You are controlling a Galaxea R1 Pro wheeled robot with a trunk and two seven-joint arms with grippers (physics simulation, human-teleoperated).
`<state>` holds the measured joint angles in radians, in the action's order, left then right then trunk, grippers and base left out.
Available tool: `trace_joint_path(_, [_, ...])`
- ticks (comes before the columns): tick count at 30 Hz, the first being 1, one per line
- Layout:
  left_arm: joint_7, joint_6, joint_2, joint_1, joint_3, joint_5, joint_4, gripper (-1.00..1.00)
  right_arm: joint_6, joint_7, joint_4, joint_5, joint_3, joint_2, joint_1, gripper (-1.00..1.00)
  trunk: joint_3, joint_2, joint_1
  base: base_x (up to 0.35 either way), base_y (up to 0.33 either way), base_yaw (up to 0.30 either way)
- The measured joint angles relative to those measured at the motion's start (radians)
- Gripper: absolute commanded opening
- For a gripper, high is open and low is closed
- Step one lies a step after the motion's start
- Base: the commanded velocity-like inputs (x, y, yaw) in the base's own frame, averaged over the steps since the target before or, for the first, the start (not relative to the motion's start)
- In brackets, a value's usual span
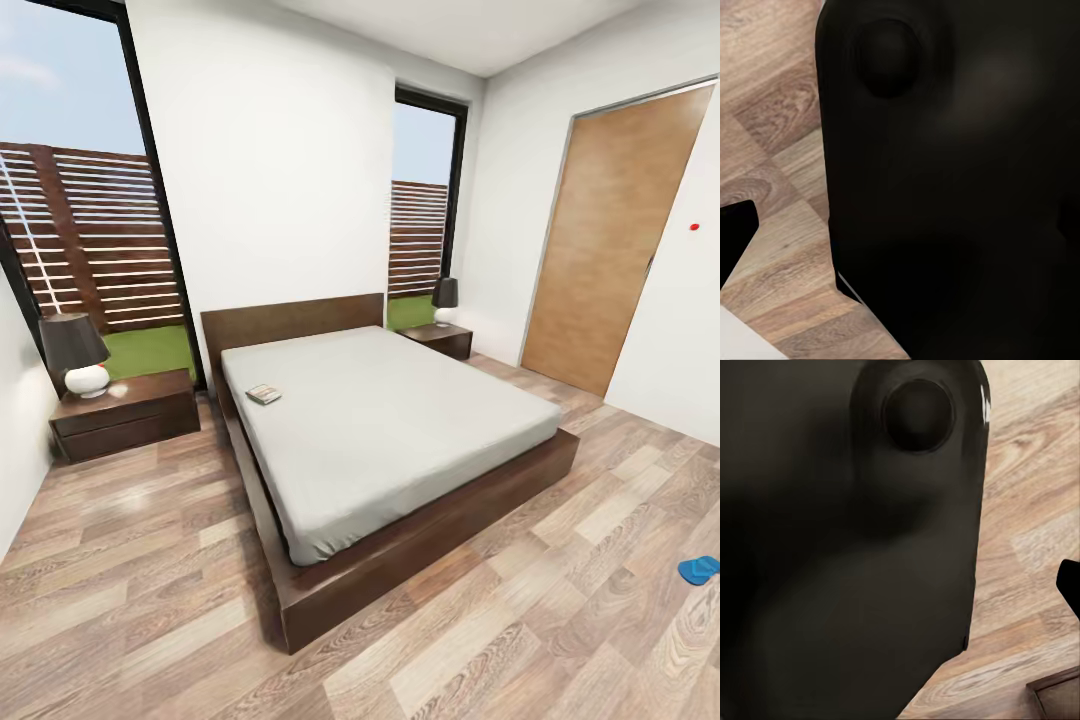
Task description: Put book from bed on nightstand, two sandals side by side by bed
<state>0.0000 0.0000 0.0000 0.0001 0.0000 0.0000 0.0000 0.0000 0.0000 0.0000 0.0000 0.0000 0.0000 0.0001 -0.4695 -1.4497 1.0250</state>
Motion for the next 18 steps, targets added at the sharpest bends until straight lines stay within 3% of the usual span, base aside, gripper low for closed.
trace_joint_path(18, [-0.001, 0.014, 0.012, -0.003, 0.001, 0.001, -0.071, 1.00, 0.004, 0.011, -0.006, 0.000, -0.008, -0.003, -0.003, 1.00, 0.001, 0.000, 0.000, 0.000, 0.000, 0.000])
